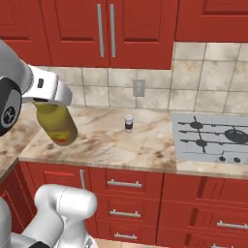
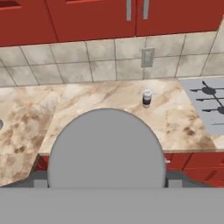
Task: Move the drinks to the dining counter.
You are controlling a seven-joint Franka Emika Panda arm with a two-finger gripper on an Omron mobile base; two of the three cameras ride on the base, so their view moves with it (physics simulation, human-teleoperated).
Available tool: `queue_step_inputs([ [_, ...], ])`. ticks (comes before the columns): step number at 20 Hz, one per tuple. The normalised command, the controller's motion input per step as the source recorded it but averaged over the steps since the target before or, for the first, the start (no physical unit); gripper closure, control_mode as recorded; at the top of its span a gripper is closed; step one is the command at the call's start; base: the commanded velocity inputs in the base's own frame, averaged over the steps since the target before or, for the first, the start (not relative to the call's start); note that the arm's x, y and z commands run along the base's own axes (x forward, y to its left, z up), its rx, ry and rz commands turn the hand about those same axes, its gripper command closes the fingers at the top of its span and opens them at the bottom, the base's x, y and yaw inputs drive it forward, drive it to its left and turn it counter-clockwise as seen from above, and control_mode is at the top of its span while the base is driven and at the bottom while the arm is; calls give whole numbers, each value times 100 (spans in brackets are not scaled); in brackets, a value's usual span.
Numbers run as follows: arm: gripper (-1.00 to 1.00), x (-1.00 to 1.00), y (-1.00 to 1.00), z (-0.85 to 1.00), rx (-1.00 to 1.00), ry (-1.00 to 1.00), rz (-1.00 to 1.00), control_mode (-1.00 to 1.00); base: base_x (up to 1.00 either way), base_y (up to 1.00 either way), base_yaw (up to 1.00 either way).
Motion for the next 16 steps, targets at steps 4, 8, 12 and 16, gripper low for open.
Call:
queue_step_inputs([
  [4,100,0,0,0,0,0,0,100,-60,-17,-23],
  [8,100,0,0,0,0,0,0,100,-30,-37,-32],
  [12,100,0,0,0,0,0,0,100,-18,-55,-42],
  [16,100,0,0,0,0,0,0,100,-5,-49,-48],
])
